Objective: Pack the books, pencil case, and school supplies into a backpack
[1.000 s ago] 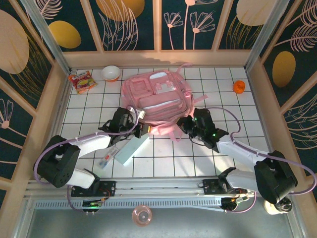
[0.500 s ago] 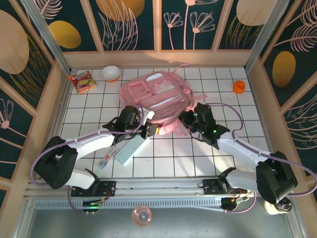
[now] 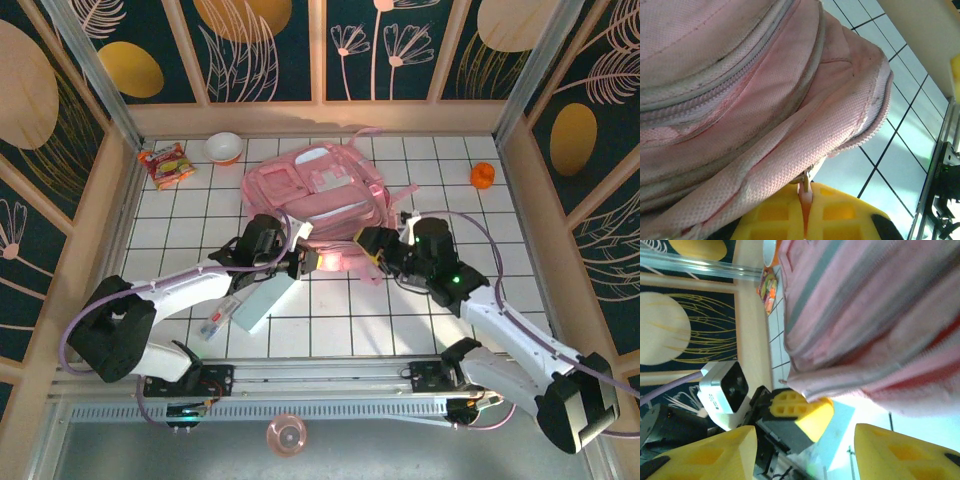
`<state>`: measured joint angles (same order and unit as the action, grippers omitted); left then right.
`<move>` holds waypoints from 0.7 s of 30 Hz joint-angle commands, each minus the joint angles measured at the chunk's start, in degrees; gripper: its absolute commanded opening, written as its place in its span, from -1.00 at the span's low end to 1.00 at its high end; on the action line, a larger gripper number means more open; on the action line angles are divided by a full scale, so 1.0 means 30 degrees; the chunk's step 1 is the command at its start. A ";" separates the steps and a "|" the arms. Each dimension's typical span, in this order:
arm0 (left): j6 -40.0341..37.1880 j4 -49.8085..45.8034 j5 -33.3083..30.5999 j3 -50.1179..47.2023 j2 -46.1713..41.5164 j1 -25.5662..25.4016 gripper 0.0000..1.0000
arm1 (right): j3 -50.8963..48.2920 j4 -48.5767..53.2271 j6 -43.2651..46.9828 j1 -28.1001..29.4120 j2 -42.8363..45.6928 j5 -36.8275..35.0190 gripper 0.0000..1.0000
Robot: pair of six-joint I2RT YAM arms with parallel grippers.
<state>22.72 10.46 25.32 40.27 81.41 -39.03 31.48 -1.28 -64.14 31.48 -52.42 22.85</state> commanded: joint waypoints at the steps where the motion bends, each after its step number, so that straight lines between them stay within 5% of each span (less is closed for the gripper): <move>1: -0.0231 0.1234 0.0045 0.0316 0.0130 -0.0141 -1.00 | -0.1548 -0.1616 -0.2878 0.0069 0.0714 0.1026 0.10; 21: -0.0489 0.1324 0.0814 0.0288 0.0325 -0.0123 -1.00 | -0.2263 -0.7965 -0.6560 0.0548 -0.2985 -0.0321 0.08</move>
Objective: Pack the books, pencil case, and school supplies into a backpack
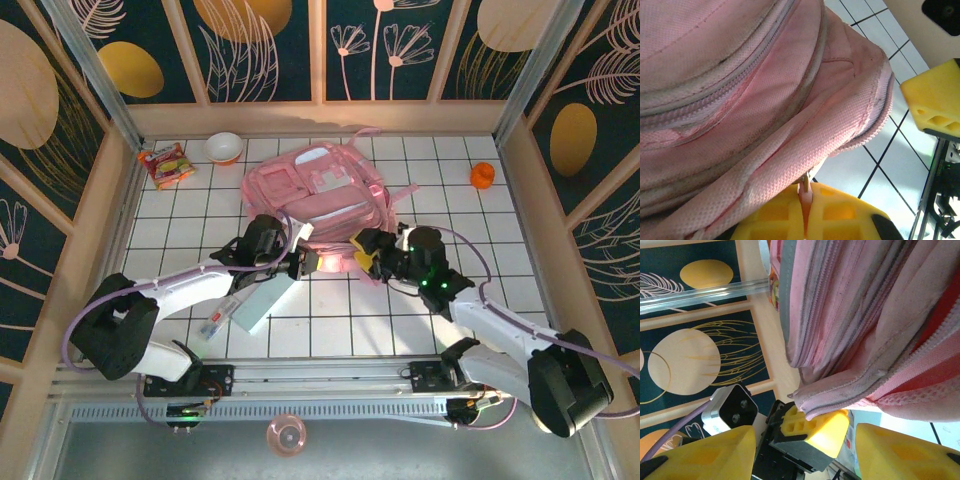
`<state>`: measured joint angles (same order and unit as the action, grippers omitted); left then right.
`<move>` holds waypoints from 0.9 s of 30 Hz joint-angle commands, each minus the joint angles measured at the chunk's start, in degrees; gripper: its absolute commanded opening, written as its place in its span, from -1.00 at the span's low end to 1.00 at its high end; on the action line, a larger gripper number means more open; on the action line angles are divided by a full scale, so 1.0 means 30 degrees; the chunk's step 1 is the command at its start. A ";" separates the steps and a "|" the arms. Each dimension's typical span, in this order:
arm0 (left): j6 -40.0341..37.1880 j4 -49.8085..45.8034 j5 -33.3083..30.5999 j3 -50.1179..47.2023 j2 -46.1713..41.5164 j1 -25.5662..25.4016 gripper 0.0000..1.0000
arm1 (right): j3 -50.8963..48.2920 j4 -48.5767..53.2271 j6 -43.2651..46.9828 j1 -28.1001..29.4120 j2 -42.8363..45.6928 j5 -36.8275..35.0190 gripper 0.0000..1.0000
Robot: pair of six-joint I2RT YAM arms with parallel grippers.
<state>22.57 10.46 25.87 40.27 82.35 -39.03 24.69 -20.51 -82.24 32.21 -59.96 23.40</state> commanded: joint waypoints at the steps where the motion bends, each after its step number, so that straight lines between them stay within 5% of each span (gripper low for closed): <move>1: -0.0434 0.1319 0.0701 0.0315 0.0033 -0.0142 -1.00 | 0.0003 -0.1735 -0.0591 0.0406 -0.0719 -0.0609 0.07; 5: -0.0520 0.1318 0.1006 0.0394 0.0061 -0.0137 -1.00 | 0.0091 -0.2253 -0.0742 0.0540 -0.1509 -0.1089 0.00; 11: -0.1121 0.0534 0.1295 0.0590 0.0253 -0.0137 -1.00 | 0.0669 -0.2001 0.0045 0.0644 -0.2437 -0.1537 -0.73; 15: -0.1506 0.0128 0.1836 0.0890 0.0270 -0.0139 -1.00 | 0.0707 -0.2253 0.0111 0.0838 -0.2931 -0.1698 -0.97; 27: -0.1378 0.0408 0.3753 0.2269 0.1628 -0.1256 -1.00 | 0.1677 -0.3570 0.0130 0.1761 -0.4177 -0.2262 -1.00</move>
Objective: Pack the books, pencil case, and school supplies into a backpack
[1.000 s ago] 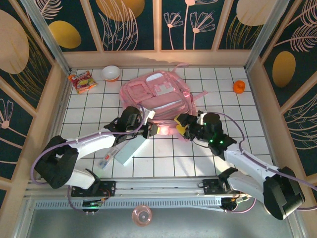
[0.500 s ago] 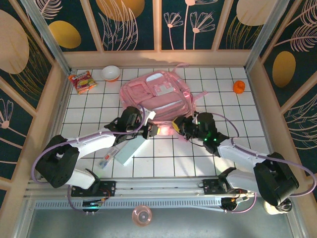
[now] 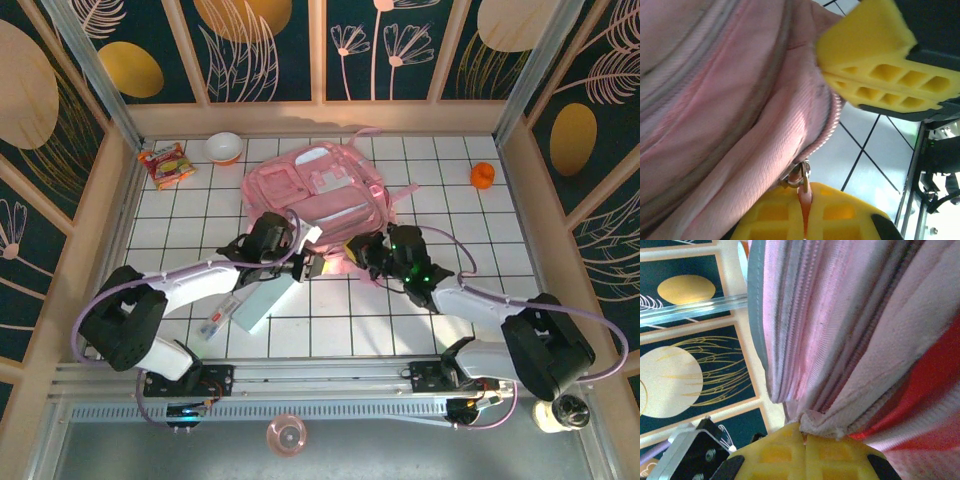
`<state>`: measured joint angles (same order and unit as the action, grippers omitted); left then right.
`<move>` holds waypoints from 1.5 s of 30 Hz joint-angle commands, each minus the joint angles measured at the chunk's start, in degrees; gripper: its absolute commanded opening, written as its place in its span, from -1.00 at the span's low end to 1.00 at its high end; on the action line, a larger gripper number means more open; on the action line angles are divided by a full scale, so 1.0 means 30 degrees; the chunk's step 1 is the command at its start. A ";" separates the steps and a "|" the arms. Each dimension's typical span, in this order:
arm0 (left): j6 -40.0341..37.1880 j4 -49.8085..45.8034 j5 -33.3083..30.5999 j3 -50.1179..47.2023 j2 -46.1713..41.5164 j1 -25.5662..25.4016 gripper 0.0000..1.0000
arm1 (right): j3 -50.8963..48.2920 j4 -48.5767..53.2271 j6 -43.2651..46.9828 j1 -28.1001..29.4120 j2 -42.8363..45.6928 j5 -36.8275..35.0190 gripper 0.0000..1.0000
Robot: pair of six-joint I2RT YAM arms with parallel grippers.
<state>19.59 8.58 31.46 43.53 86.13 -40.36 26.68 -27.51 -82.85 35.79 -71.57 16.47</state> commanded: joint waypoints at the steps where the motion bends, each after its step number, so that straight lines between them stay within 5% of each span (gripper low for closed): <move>1: -0.0356 0.1123 0.1905 0.1344 0.0558 -0.0986 -1.00 | 0.1132 -0.1191 0.0390 0.0662 -0.0367 0.0004 -1.00; 8: 0.0883 0.2540 0.0829 0.1363 0.0791 -0.1203 -0.82 | 0.1155 0.0713 0.1420 0.0681 0.0663 -0.0223 -1.00; 14: -0.2009 0.0170 -0.0722 0.1436 -0.0807 -0.1195 0.19 | 0.1842 0.5630 0.5398 -0.1317 0.2154 0.1118 -1.00; 19: -0.8515 -0.3745 -0.2233 0.2042 -0.2778 -0.1210 0.58 | 0.2643 0.9137 0.9795 -0.3581 0.2833 0.3359 -0.98; 22: -1.2467 -0.4784 -0.3617 0.1754 -0.3908 -0.1195 0.65 | 0.3464 1.1292 1.2213 -0.4108 0.2946 0.3397 -0.53; 27: -1.7339 -0.4115 -0.5892 0.0443 -0.4439 -0.1195 0.72 | 0.4361 1.3526 1.4709 -0.4374 0.2995 0.3198 -0.27; 31: -1.9278 -0.4290 -0.6640 0.1067 -0.2370 -0.1195 0.78 | 0.4467 1.4315 1.5223 -0.4378 0.3173 0.2962 -0.25; 40: -1.9130 -0.0409 -0.6681 0.2082 0.1683 -0.1195 0.87 | 0.3758 1.3834 1.4614 -0.4399 0.5003 0.2483 -0.24; 43: -1.9363 -0.0089 -0.6821 0.2506 0.3002 -0.1188 0.78 | 0.3403 1.3535 1.4462 -0.4379 0.5581 0.2320 -0.24; 45: -1.9159 0.0291 -0.7240 0.2567 0.3519 -0.1195 0.53 | 0.3245 1.3638 1.4551 -0.4382 0.5856 0.2146 -0.24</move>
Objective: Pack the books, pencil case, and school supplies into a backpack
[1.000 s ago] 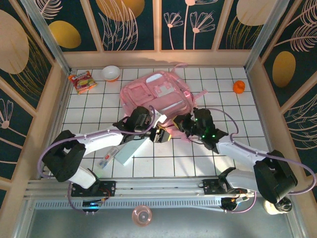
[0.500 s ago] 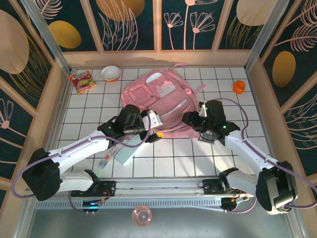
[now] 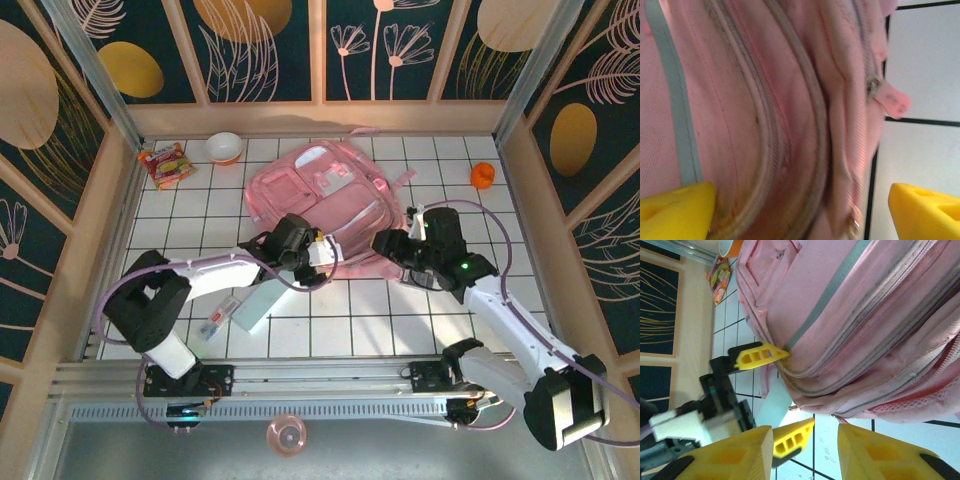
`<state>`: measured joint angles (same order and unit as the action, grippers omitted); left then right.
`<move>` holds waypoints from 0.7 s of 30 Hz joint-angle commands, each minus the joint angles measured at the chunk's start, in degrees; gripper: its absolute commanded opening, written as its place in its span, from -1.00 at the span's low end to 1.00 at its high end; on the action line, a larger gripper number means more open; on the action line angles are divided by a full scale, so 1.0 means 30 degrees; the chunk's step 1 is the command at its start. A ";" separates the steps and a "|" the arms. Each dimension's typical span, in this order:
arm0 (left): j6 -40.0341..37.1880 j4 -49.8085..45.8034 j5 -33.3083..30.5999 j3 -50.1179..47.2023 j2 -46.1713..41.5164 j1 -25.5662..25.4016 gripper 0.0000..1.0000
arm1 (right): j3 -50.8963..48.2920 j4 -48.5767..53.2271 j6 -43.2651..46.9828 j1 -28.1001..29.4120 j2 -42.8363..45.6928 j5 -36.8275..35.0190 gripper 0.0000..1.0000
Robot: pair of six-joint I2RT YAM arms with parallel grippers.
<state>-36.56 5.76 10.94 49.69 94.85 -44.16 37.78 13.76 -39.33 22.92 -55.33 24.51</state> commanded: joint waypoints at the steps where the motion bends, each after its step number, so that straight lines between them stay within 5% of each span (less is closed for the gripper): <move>1: -0.0351 0.1338 -0.0492 0.0504 0.0652 0.0072 0.35 | -0.0492 -0.0053 0.0100 -0.0108 0.0570 -0.0646 -0.24; 3: 0.0269 0.1342 -0.0276 0.0547 0.0441 0.0076 -0.16 | -0.0552 0.0279 0.0243 -0.0110 0.0801 -0.1031 -0.25; 8: 0.2407 0.0629 0.1070 0.0692 -0.0965 0.0072 -0.90 | -0.0576 0.0828 0.0728 0.0097 0.1702 -0.1804 -0.26; 21: 0.6074 -0.1281 0.2554 0.3326 -0.1082 0.0149 -1.00 | -0.0811 0.0021 0.0605 0.5601 0.0978 -0.6273 -0.23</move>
<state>-22.41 1.19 15.42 55.81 92.25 -44.07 36.58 16.32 -37.41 37.74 -50.54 11.20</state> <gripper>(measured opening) 0.050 0.382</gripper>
